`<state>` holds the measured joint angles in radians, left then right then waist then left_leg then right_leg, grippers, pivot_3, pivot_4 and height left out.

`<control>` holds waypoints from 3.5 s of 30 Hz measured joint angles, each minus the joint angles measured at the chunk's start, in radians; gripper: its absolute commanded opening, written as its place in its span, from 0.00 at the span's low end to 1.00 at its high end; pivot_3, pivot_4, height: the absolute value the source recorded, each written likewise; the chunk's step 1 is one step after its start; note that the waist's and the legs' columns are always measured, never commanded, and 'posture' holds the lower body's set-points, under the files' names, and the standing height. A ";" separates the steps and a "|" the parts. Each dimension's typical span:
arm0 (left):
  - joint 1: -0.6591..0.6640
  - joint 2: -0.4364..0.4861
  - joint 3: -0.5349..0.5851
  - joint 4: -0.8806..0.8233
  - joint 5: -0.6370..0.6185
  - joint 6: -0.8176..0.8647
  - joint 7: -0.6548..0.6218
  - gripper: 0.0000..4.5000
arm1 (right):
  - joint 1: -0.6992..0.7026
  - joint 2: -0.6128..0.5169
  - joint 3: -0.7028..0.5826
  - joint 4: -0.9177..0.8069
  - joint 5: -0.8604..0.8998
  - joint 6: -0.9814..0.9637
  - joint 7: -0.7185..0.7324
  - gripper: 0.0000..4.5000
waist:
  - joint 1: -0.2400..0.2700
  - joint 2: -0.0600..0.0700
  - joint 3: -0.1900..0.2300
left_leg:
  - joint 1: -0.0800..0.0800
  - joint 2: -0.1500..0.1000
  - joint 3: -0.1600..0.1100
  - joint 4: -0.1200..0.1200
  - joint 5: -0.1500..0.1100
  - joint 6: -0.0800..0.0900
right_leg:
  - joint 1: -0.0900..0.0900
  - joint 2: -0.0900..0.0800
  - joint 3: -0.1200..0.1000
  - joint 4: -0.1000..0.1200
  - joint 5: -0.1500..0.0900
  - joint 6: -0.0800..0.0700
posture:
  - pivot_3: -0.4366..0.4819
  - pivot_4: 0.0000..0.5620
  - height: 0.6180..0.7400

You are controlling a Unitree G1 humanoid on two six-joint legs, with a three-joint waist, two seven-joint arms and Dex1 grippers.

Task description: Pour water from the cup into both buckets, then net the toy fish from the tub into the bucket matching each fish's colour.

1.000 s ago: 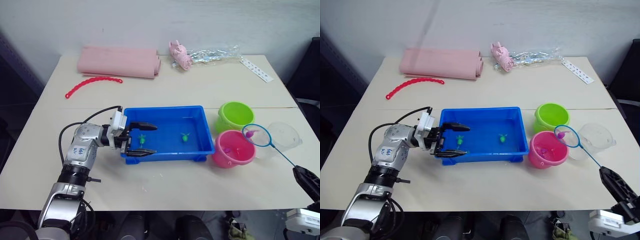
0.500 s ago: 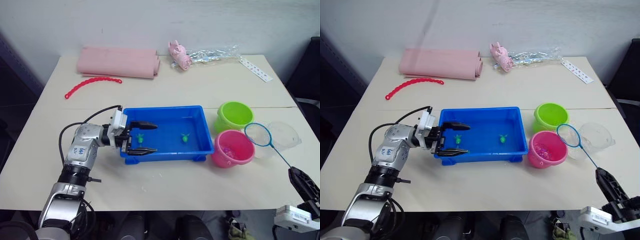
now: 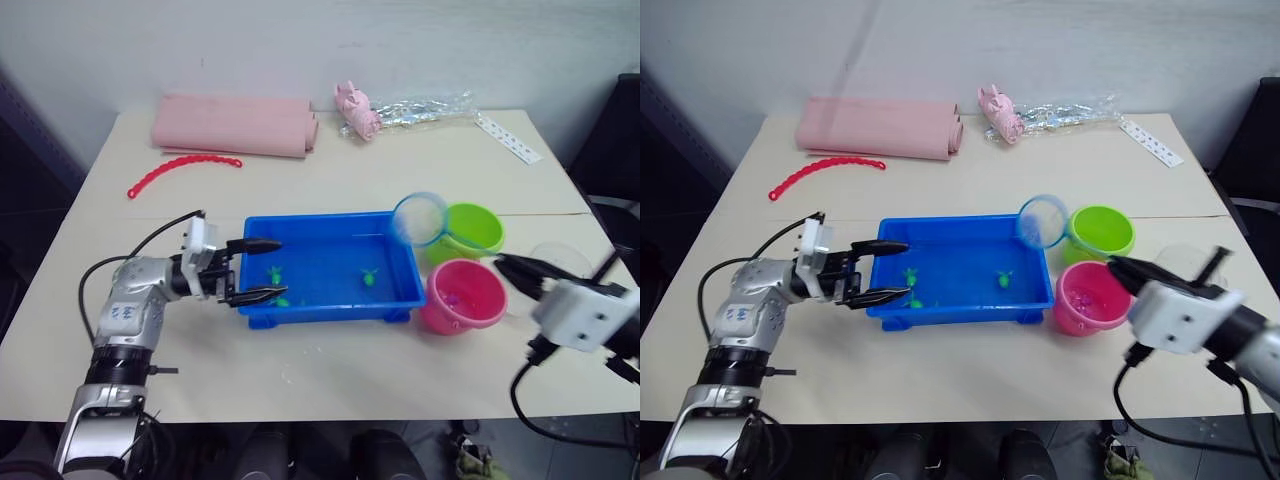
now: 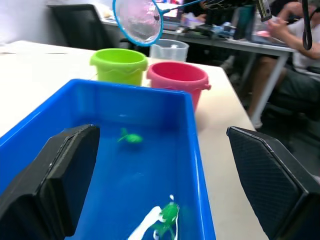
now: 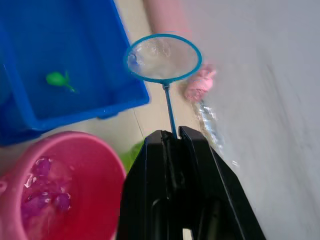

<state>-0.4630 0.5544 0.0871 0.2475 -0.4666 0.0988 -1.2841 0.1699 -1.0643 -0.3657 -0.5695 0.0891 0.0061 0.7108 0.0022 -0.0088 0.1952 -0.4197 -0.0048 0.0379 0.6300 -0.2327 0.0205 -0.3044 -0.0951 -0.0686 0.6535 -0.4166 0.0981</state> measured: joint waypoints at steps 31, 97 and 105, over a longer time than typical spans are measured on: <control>0.146 0.086 0.051 -0.194 0.000 0.062 0.090 0.99 | -0.686 0.122 0.621 0.261 -0.164 0.358 0.444 0.00 | -0.006 0.000 0.000 | -0.001 0.000 0.000 0.001 -0.001 0.001 | -0.001 -0.002 -0.001 0.000 0.000 0.000 | 0.48 0.27 1.00; -0.057 -0.120 -0.040 -0.136 -0.055 0.096 0.108 0.99 | -0.014 0.260 -0.167 0.335 -0.111 -0.043 -0.050 0.00 | 0.000 0.000 0.000 | -0.001 -0.001 0.002 0.000 -0.001 0.001 | 0.000 -0.001 -0.001 -0.002 0.000 0.000 | 0.48 0.27 1.00; -0.056 -0.127 -0.058 -0.142 -0.058 0.100 0.108 0.99 | -0.004 0.250 -0.131 0.346 -0.387 -0.182 -0.257 0.00 | 0.000 0.000 0.000 | -0.001 -0.001 0.002 0.000 -0.001 0.000 | 0.000 -0.001 -0.001 -0.002 0.000 0.000 | 0.48 0.27 1.00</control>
<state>-0.5185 0.4275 0.0294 0.1050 -0.5250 0.1986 -1.1757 0.1655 -0.8147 -0.4969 -0.2232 -0.2984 -0.1763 0.4542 0.0024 -0.0089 0.1956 -0.4208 -0.0058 0.0396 0.6302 -0.2334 0.0209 -0.3049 -0.0960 -0.0692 0.6515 -0.4165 0.0985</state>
